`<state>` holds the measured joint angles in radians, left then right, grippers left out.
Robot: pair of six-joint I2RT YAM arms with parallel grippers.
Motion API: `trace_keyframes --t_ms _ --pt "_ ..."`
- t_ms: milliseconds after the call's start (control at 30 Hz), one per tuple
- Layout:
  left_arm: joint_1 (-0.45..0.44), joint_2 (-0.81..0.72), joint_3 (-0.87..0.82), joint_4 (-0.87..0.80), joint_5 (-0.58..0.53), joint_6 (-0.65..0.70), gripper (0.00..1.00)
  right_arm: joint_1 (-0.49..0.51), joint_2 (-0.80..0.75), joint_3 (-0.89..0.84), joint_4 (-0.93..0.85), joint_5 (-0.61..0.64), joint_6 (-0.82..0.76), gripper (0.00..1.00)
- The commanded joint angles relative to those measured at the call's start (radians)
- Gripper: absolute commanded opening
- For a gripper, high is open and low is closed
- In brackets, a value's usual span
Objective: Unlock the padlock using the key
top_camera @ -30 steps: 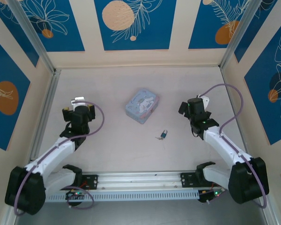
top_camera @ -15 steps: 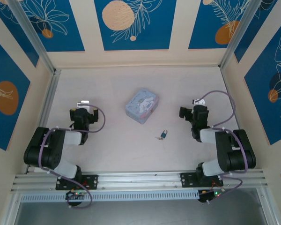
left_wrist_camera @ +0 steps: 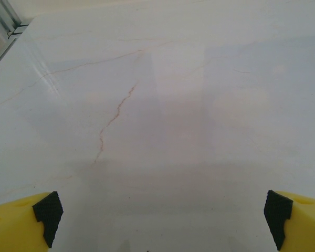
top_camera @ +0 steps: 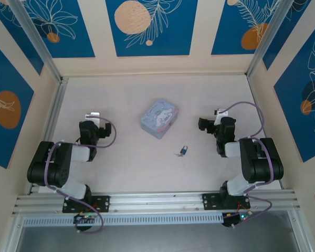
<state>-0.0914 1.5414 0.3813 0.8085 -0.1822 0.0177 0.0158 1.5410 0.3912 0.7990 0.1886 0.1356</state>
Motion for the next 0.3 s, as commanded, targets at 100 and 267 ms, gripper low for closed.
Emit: trace_keyframes --t_ms 100,267 --pt "0.013 0.000 0.014 0.038 0.030 -0.004 1.00 -0.003 -0.013 0.019 0.025 -0.028 -0.022 0.99" --pt "0.013 -0.004 0.007 0.048 0.030 -0.002 1.00 0.001 -0.019 0.012 0.033 -0.033 -0.029 0.99"
